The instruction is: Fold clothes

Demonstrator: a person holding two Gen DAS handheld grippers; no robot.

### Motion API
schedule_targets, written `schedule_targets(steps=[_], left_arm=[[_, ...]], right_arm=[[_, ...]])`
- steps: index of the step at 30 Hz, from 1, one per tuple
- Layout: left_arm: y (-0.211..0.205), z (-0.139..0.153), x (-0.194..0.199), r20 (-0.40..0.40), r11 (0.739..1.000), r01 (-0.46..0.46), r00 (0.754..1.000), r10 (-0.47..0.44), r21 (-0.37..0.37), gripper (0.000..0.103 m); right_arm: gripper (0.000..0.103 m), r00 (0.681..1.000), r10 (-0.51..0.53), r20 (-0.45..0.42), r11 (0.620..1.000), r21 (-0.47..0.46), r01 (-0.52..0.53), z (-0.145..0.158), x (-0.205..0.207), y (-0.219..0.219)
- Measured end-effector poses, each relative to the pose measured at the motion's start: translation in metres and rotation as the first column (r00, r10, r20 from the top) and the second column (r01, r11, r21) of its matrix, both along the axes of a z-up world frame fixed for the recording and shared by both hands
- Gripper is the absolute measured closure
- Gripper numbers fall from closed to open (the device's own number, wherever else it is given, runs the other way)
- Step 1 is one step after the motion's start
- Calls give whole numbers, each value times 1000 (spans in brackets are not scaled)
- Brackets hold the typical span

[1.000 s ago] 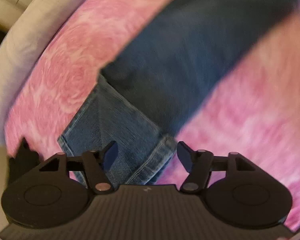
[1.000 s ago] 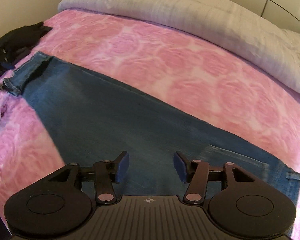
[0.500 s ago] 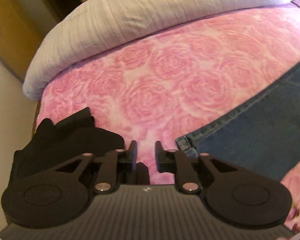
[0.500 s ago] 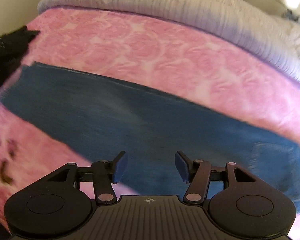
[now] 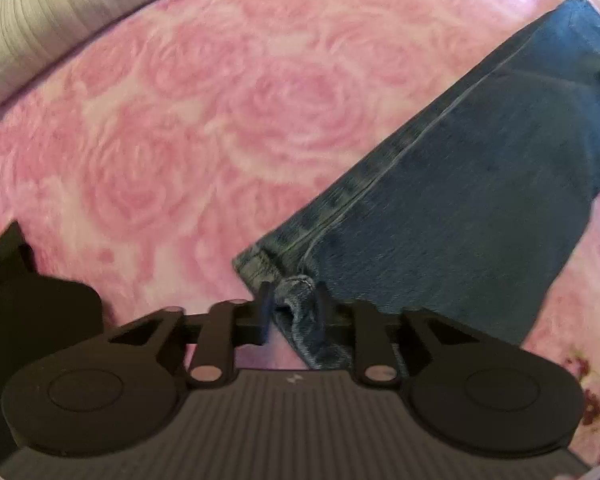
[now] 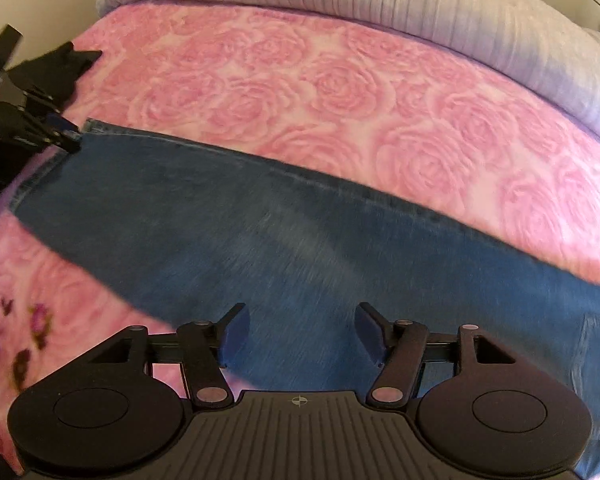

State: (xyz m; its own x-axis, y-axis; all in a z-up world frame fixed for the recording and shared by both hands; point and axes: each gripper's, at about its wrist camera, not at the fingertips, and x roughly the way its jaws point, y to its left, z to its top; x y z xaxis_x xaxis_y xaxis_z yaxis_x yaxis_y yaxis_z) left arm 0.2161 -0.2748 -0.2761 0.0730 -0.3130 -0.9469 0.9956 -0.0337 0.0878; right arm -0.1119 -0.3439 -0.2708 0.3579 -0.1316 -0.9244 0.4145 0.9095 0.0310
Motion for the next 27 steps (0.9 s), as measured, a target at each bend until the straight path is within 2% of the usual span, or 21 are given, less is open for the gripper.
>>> schedule_targets(steps=[2, 5, 9, 12, 15, 17, 19, 21, 24, 25, 26, 27], left_arm=[[-2, 16, 8, -1, 998, -28, 1000, 28, -49, 88], [-8, 29, 27, -23, 991, -86, 996, 84, -99, 88], [-14, -3, 31, -23, 998, -68, 997, 68, -7, 88], [-18, -3, 34, -35, 996, -90, 995, 90, 6, 88], [-24, -8, 34, -32, 996, -77, 996, 78, 53, 88], [-29, -3, 32, -13, 995, -69, 997, 70, 65, 84], [-33, 3, 30, 14, 996, -55, 998, 54, 71, 78], [-33, 16, 20, 85, 998, -14, 996, 9, 56, 73], [-34, 36, -7, 206, 997, 70, 976, -73, 22, 76], [-35, 42, -20, 233, 995, 100, 967, -98, 6, 76], [-35, 49, -33, 260, 991, 130, 958, -123, -9, 76], [-38, 56, -56, 245, 983, 183, 954, -170, -32, 75]], right_arm=[[39, 999, 18, -31, 999, 34, -17, -12, 13, -15], [37, 1000, -14, 0, 999, 33, 14, -20, 25, -27], [30, 999, -21, -33, 998, 66, 23, -50, 44, -25], [29, 999, -35, -6, 996, 79, 36, -53, 46, -25], [29, 999, -40, 17, 995, 88, 38, -56, 43, -27], [27, 999, -44, 16, 995, 88, 42, -59, 37, -28], [27, 990, -131, 44, 990, 59, 128, -49, 15, -33], [27, 974, -216, 74, 976, 32, 215, -38, -8, -38], [27, 933, -339, 123, 940, -3, 342, -22, -41, -45], [27, 910, -389, 143, 918, -20, 395, -16, -57, -46], [27, 871, -461, 172, 879, -48, 475, -8, -82, -45], [27, 823, -533, 196, 830, -65, 553, -2, -108, -44]])
